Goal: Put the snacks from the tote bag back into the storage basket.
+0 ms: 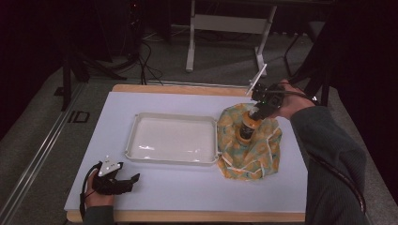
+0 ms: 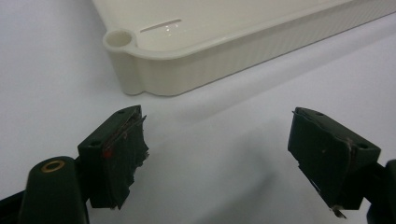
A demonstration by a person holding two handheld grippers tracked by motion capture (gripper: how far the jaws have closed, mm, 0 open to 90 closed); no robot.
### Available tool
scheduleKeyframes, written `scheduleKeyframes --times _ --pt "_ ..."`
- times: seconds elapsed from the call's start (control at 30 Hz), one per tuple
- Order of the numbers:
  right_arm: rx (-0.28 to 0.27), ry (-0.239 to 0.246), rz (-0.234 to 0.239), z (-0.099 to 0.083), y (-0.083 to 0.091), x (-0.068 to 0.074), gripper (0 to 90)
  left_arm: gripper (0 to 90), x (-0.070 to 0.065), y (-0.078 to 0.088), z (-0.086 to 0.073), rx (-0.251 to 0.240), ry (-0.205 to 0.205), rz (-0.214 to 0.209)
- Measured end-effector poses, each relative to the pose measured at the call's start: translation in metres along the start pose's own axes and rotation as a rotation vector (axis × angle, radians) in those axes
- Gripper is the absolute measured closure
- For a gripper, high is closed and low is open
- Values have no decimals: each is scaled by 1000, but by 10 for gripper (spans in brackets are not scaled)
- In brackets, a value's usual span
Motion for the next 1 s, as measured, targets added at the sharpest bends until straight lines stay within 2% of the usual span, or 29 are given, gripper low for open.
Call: scheduleKeyframes --times 0.4,0.67,1.0 --pt "-1 -8 -12 5 5 -2 589 190 0 0 0 -1 2 2" --pt "-9 14 -30 10 6 -1 589 191 0 0 0 -1 1 2" --pt "-22 19 -36 14 9 0 589 191 0 0 0 0 2 1"
Point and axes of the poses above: each handheld gripper's, and its own axes: y roughly backward along the jaws, z roughly out of its top, x roughly to its left, the point moved 4 cm from there along -y, roughly forward along the jaws, and after that the axes turned 11 degrees about z, right-handed, at the moved point
